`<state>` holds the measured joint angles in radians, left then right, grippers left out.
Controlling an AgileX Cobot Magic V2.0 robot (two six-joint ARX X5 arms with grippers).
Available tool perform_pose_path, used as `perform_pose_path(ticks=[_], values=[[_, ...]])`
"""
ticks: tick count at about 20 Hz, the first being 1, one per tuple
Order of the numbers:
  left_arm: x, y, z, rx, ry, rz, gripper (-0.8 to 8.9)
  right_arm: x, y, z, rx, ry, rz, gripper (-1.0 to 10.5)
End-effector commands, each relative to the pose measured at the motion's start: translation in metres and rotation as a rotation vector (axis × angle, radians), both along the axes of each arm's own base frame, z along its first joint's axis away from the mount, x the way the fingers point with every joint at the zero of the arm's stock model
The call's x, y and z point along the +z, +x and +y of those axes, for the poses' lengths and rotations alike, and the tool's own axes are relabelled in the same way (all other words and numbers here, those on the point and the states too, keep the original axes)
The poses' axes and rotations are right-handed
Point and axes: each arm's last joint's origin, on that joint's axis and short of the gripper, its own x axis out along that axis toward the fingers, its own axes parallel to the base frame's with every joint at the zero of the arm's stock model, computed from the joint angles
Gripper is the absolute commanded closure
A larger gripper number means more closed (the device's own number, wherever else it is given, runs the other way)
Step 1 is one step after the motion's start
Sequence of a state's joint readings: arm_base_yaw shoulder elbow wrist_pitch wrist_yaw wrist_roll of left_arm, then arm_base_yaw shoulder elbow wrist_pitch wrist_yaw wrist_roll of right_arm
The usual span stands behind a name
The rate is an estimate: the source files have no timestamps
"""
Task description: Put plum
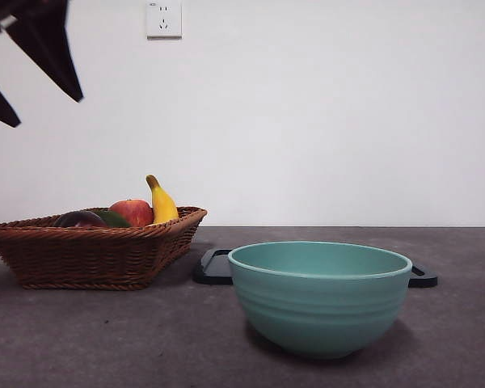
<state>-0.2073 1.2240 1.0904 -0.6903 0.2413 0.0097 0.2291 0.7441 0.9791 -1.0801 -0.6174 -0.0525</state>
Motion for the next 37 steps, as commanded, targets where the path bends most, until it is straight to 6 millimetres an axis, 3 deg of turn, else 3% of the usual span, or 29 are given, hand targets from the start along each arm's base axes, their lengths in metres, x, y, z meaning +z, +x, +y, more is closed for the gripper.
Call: perform_pose_path(ticks=[1, 4, 7, 11, 18, 21, 25, 28, 31, 34, 37], values=[[0.001, 0.024, -0.007, 0.008, 0.027, 0.009, 3.49, 0.005, 0.001, 0.001, 0.009, 0.006, -0.022, 5.6], [-0.011, 0.049, -0.016, -0.003, 0.046, 0.06, 3.5, 0.005, 0.001, 0.001, 0.009, 0.006, -0.022, 5.6], [-0.034, 0.071, -0.025, 0.008, 0.105, 0.125, 3.5, 0.005, 0.001, 0.001, 0.009, 0.006, -0.022, 5.6], [-0.066, 0.086, -0.032, -0.007, 0.162, 0.203, 3.5, 0.005, 0.001, 0.001, 0.01, 0.006, -0.022, 5.6], [-0.096, 0.102, -0.036, -0.013, 0.178, 0.254, 3.5, 0.005, 0.001, 0.001, 0.01, 0.006, -0.023, 5.6], [-0.096, 0.102, -0.036, -0.022, 0.182, 0.244, 4.16, 0.005, 0.001, 0.001, 0.01, 0.006, -0.022, 5.6], [-0.098, 0.101, -0.036, -0.03, 0.192, 0.266, 4.19, 0.005, 0.001, 0.001, 0.01, 0.006, -0.023, 5.6], [-0.098, 0.099, -0.036, -0.031, 0.196, 0.281, 5.62, 0.005, 0.001, 0.001, 0.01, 0.006, -0.022, 5.6], [-0.097, 0.099, -0.035, -0.031, 0.195, 0.283, 5.74, 0.005, 0.001, 0.001, 0.01, 0.006, -0.023, 5.6], [-0.07, 0.095, -0.038, -0.057, 0.144, 0.215, 5.74, 0.005, 0.001, 0.001, 0.01, 0.006, -0.022, 5.6], [-0.02, 0.07, -0.045, -0.129, 0.066, 0.107, 5.74, 0.005, 0.001, 0.001, 0.01, 0.006, -0.023, 5.6]])
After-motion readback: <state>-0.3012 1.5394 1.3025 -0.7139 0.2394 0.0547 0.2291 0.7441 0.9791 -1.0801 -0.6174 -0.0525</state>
